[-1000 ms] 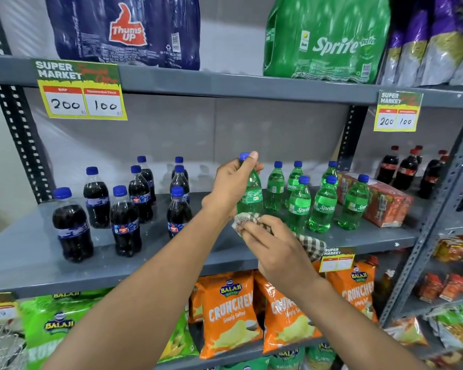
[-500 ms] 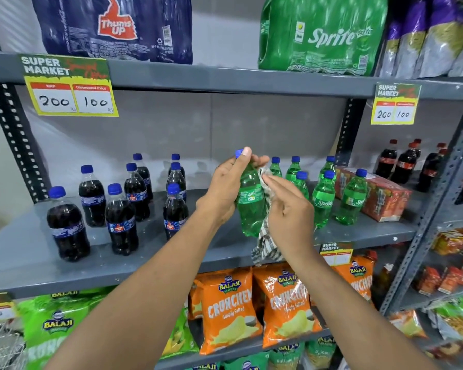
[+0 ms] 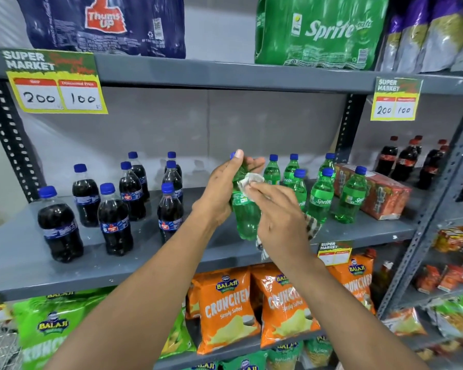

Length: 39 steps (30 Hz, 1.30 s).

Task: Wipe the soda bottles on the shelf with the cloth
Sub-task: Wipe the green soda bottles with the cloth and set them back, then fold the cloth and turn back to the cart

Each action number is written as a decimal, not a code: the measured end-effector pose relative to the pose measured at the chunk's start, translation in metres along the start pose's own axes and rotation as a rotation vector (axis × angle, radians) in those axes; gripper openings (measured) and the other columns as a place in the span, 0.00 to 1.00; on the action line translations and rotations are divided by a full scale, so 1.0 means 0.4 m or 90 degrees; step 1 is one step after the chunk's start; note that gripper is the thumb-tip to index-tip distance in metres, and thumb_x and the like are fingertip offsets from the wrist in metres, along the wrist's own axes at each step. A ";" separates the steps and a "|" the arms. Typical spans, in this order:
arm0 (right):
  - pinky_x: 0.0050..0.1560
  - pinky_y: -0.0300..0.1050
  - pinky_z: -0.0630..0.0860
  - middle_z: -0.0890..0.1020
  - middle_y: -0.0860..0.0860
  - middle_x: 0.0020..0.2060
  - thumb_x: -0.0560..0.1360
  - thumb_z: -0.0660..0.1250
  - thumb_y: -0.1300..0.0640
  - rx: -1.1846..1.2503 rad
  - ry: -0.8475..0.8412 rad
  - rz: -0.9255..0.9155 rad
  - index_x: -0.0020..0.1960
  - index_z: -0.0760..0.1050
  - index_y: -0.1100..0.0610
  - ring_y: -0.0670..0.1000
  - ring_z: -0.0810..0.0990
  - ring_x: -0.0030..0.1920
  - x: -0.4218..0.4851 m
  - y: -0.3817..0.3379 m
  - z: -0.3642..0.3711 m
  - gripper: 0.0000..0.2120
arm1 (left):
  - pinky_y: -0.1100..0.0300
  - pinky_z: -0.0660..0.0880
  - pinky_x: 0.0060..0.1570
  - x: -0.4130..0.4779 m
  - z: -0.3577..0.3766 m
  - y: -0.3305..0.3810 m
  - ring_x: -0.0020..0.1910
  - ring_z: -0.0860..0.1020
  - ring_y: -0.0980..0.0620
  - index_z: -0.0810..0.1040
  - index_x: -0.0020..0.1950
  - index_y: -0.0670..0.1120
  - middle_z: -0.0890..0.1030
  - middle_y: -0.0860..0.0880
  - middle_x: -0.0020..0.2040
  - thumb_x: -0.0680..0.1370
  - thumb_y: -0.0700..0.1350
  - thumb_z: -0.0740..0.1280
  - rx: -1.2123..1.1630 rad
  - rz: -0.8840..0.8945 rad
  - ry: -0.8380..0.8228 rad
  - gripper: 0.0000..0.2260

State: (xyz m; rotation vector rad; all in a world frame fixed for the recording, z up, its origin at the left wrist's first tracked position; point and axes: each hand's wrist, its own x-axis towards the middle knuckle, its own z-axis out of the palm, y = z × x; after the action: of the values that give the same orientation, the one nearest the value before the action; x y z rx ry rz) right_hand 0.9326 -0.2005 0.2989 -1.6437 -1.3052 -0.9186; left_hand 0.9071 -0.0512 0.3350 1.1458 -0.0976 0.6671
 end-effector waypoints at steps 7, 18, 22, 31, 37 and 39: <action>0.58 0.53 0.78 0.80 0.48 0.60 0.73 0.62 0.76 0.035 -0.155 -0.074 0.63 0.80 0.60 0.59 0.78 0.56 -0.166 0.050 0.002 0.24 | 0.54 0.80 0.57 0.004 -0.011 -0.009 0.62 0.82 0.50 0.85 0.49 0.46 0.87 0.47 0.56 0.81 0.51 0.64 0.035 -0.025 -0.009 0.13; 0.64 0.33 0.70 0.81 0.47 0.55 0.68 0.65 0.84 0.037 -0.062 0.063 0.60 0.82 0.61 0.56 0.79 0.55 -0.132 0.128 -0.070 0.28 | 0.53 0.69 0.68 0.045 -0.034 -0.101 0.68 0.76 0.50 0.82 0.61 0.50 0.82 0.48 0.66 0.83 0.54 0.65 0.418 -0.027 0.009 0.12; 0.63 0.31 0.70 0.82 0.48 0.55 0.69 0.63 0.83 0.058 -0.050 0.112 0.59 0.83 0.61 0.55 0.79 0.56 -0.132 0.153 -0.070 0.27 | 0.54 0.70 0.65 0.040 -0.041 -0.137 0.63 0.76 0.55 0.80 0.64 0.47 0.81 0.52 0.63 0.84 0.53 0.62 0.447 -0.024 0.049 0.15; 0.63 0.38 0.74 0.80 0.41 0.56 0.73 0.62 0.80 0.143 -0.054 0.167 0.59 0.83 0.58 0.49 0.78 0.59 -0.141 0.174 -0.062 0.25 | 0.56 0.68 0.61 0.037 -0.026 -0.134 0.65 0.74 0.52 0.77 0.65 0.49 0.79 0.50 0.65 0.83 0.56 0.64 0.471 -0.057 0.062 0.15; 0.62 0.27 0.70 0.80 0.38 0.57 0.73 0.62 0.79 0.196 -0.055 0.198 0.59 0.83 0.54 0.38 0.77 0.61 -0.144 0.173 -0.063 0.26 | 0.52 0.68 0.68 0.025 -0.028 -0.140 0.71 0.71 0.49 0.69 0.73 0.50 0.75 0.49 0.71 0.81 0.57 0.67 0.543 -0.057 0.079 0.22; 0.61 0.27 0.71 0.81 0.39 0.58 0.74 0.63 0.79 0.228 -0.059 0.210 0.58 0.83 0.52 0.36 0.77 0.61 -0.146 0.176 -0.066 0.26 | 0.52 0.65 0.72 0.008 -0.018 -0.132 0.75 0.66 0.51 0.61 0.78 0.51 0.69 0.50 0.77 0.81 0.58 0.67 0.545 -0.033 0.098 0.30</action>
State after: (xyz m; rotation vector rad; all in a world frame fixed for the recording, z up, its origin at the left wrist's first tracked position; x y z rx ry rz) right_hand 0.9888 -0.2551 0.2452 -1.5664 -1.1350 -0.3899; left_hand 0.9361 -0.0564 0.2902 1.8972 0.3851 0.7705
